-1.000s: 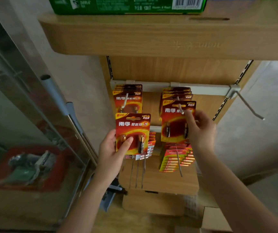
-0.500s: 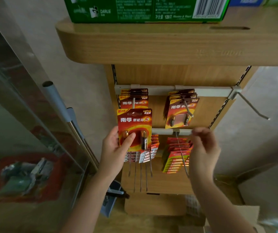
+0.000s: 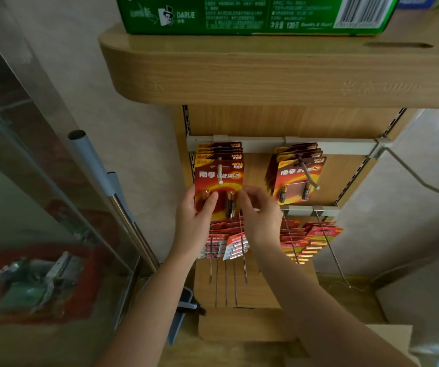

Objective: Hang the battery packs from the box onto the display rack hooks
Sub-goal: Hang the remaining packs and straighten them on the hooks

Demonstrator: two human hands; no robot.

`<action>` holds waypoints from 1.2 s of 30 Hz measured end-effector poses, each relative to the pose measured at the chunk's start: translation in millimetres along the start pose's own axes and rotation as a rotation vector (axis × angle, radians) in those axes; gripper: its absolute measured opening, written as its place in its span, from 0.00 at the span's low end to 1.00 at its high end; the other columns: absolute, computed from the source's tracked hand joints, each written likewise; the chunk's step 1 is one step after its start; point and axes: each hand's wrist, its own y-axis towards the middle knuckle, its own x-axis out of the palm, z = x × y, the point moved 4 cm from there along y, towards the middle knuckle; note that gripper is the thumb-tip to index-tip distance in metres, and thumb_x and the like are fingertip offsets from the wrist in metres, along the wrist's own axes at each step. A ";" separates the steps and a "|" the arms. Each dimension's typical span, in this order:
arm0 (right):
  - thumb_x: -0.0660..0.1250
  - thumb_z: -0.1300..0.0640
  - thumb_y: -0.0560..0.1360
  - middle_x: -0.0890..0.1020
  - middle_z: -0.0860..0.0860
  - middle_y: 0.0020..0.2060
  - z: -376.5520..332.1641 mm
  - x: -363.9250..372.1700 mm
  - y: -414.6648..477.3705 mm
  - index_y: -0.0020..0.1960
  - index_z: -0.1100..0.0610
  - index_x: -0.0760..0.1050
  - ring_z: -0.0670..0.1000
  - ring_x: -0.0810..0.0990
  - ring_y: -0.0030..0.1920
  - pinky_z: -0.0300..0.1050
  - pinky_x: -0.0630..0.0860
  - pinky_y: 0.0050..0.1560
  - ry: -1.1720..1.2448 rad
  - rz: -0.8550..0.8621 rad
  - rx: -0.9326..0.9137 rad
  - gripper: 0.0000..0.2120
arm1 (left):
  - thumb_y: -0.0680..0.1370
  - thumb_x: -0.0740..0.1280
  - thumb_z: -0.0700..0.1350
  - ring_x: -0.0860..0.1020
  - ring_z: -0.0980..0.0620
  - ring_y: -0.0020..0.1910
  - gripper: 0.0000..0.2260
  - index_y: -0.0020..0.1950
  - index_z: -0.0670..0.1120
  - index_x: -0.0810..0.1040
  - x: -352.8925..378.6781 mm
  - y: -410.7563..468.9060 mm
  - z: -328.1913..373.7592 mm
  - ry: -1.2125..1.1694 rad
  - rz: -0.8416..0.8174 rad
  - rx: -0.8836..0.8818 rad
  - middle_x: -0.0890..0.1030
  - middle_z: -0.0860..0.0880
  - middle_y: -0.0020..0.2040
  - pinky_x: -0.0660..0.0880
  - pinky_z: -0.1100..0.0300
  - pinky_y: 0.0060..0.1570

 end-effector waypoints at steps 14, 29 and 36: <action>0.62 0.63 0.76 0.79 0.46 0.53 58.7 -28.1 -22.0 0.59 0.53 0.74 0.43 0.77 0.52 0.29 0.72 0.48 -0.088 -0.112 0.044 0.14 | 0.76 0.66 0.40 0.74 0.53 0.53 0.16 0.62 0.42 0.67 14.2 -22.6 -54.2 0.141 0.293 -0.224 0.73 0.49 0.55 0.72 0.64 0.48; 0.61 0.63 0.75 0.80 0.44 0.45 247.9 -269.3 -82.8 0.50 0.48 0.76 0.46 0.79 0.46 0.43 0.77 0.48 -0.358 -0.198 0.263 0.11 | 0.74 0.66 0.38 0.78 0.51 0.43 0.07 0.51 0.44 0.75 228.3 -192.1 -141.8 0.727 -0.068 0.031 0.78 0.49 0.46 0.71 0.61 0.36; 0.58 0.63 0.77 0.78 0.44 0.48 349.6 -412.6 -101.1 0.55 0.51 0.76 0.42 0.75 0.44 0.28 0.67 0.37 -0.496 -0.287 0.388 0.13 | 0.76 0.64 0.40 0.76 0.54 0.43 0.06 0.52 0.45 0.75 341.9 -300.4 -219.1 0.765 -0.159 -0.326 0.79 0.50 0.47 0.73 0.66 0.38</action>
